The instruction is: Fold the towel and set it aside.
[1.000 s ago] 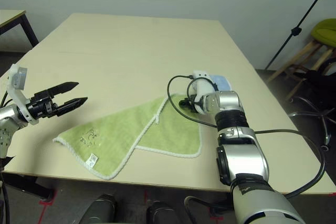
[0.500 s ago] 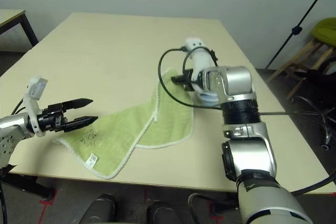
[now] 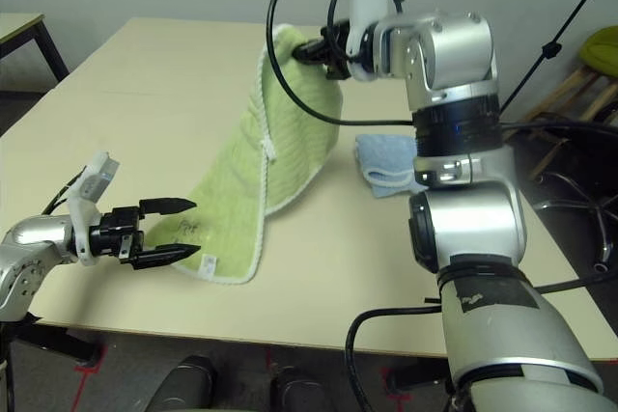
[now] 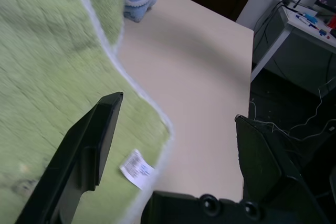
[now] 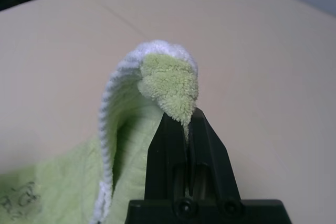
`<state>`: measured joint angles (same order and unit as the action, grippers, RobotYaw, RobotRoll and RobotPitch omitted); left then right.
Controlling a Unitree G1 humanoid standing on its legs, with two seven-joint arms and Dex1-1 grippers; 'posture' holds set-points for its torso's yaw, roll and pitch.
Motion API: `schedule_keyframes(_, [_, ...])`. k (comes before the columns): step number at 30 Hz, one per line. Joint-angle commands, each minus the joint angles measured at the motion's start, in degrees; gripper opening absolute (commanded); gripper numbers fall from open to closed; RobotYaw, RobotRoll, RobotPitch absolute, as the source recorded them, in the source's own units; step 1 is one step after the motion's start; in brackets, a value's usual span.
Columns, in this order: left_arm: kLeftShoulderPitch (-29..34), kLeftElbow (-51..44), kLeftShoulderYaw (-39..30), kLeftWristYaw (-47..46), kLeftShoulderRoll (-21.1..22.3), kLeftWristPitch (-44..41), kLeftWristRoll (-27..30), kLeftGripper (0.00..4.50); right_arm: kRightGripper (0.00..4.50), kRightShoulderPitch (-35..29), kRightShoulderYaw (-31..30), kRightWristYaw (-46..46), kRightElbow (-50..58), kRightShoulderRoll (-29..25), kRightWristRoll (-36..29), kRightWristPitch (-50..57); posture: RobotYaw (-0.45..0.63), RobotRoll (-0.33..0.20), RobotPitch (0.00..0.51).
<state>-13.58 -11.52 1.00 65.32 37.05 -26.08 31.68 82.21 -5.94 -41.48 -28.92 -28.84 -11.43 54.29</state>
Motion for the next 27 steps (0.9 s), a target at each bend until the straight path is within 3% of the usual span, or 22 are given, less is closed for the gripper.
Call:
schedule_keyframes(1, [-1.1,-0.7,1.48,-1.28,0.02,0.85,-2.22,4.5,0.04,4.58,-0.43,-0.6,-4.3,1.57,1.26,-3.83,0.16,0.0,0.036])
schedule_keyframes(6, [-5.35,2.79,4.41,-6.77,-2.88,5.72,-9.44,4.5,0.04,8.31,-0.24,-0.08,-9.74,3.7,2.89,-8.92,0.15,0.0,0.038])
schedule_keyframes(9, [-7.99,4.08,6.47,-9.97,-3.92,4.05,-12.7,4.5,0.04,9.24,-0.1,0.58,-12.47,4.64,4.13,-11.34,0.15,0.0,0.038])
schedule_keyframes(14, [-15.02,6.12,12.4,-16.0,-8.26,-3.46,-17.94,4.5,0.04,11.22,0.43,3.01,-18.83,6.21,6.34,-16.75,0.15,0.0,0.044])
schedule_keyframes(19, [-23.27,12.85,19.22,-19.88,-16.27,-8.19,-22.81,4.5,0.04,12.38,0.77,4.35,-24.08,7.4,7.86,-20.86,0.15,0.0,0.055])
schedule_keyframes(27, [-27.35,23.06,26.44,-22.66,-22.11,-14.9,-28.88,4.5,0.04,12.6,1.31,4.49,-26.45,7.58,8.83,-22.14,0.13,0.0,0.073])
